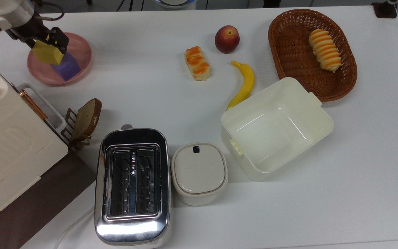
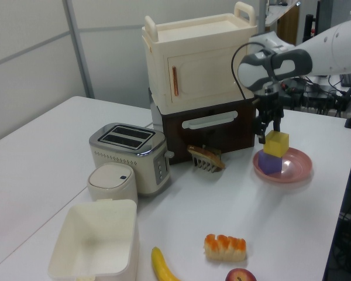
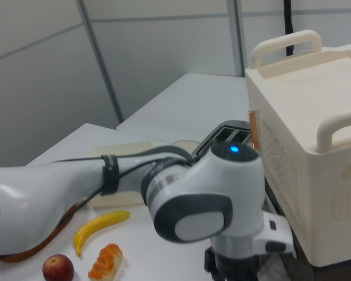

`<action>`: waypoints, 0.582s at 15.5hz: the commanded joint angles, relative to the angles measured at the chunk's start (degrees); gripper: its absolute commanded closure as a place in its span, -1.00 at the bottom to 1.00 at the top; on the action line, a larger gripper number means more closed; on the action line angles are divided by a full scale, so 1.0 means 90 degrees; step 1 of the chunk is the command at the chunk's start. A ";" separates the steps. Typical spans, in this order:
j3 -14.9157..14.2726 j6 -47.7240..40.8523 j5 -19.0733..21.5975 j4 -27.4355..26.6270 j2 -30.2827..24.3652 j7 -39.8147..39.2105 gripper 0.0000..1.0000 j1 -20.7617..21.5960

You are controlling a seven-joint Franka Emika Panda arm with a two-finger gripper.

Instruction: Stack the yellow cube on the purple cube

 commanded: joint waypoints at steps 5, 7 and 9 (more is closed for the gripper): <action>-0.0050 -0.0593 0.0013 0.0190 -0.0665 0.0277 -1.00 0.0469; -0.0060 -0.1080 -0.0133 0.0492 -0.0861 0.0704 -1.00 0.0761; -0.0021 -0.1530 -0.0280 0.0698 -0.0901 0.1057 -1.00 0.0918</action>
